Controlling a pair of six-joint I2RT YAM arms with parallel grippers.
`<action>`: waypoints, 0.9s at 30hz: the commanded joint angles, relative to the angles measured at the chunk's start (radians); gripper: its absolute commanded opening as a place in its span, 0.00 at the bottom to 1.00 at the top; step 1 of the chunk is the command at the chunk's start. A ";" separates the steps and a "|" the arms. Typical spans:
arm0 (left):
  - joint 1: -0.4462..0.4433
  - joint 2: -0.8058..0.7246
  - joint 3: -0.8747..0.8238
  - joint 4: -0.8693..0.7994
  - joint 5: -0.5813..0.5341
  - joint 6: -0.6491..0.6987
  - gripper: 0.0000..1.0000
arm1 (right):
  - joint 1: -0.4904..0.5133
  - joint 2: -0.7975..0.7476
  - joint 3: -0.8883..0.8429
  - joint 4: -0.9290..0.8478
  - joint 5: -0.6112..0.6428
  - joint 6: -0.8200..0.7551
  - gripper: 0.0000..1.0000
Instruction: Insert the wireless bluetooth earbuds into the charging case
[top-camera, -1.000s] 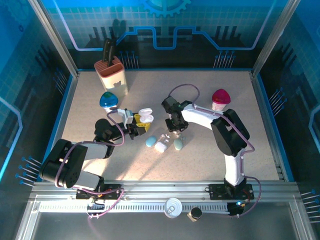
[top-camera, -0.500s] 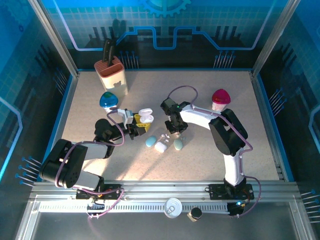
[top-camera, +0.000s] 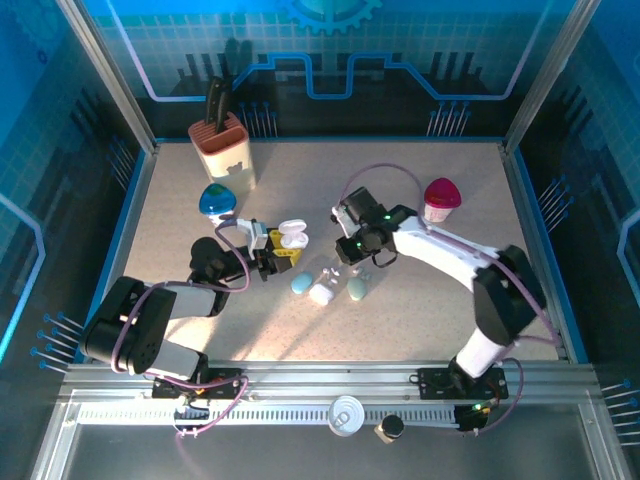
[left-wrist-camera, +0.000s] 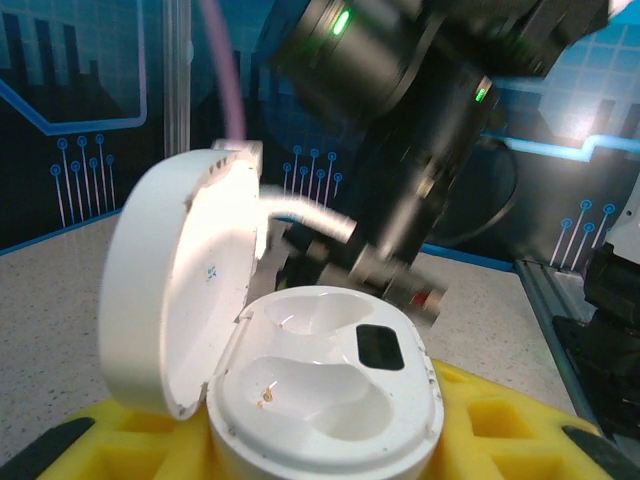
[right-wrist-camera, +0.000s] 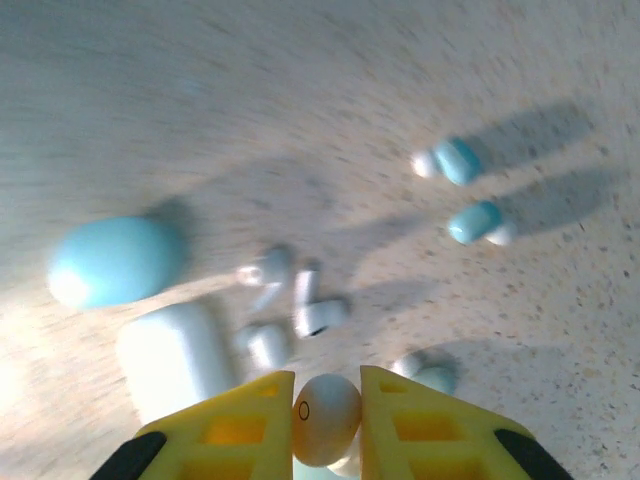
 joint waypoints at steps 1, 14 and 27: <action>0.006 0.006 -0.009 0.033 0.048 0.029 0.38 | -0.019 -0.102 -0.025 0.036 -0.242 -0.127 0.17; -0.001 -0.005 -0.005 0.033 0.114 0.037 0.38 | 0.035 -0.180 0.109 0.059 -0.610 -0.190 0.14; -0.002 -0.030 0.002 0.033 0.140 -0.006 0.38 | 0.072 -0.046 0.232 0.042 -0.554 -0.236 0.15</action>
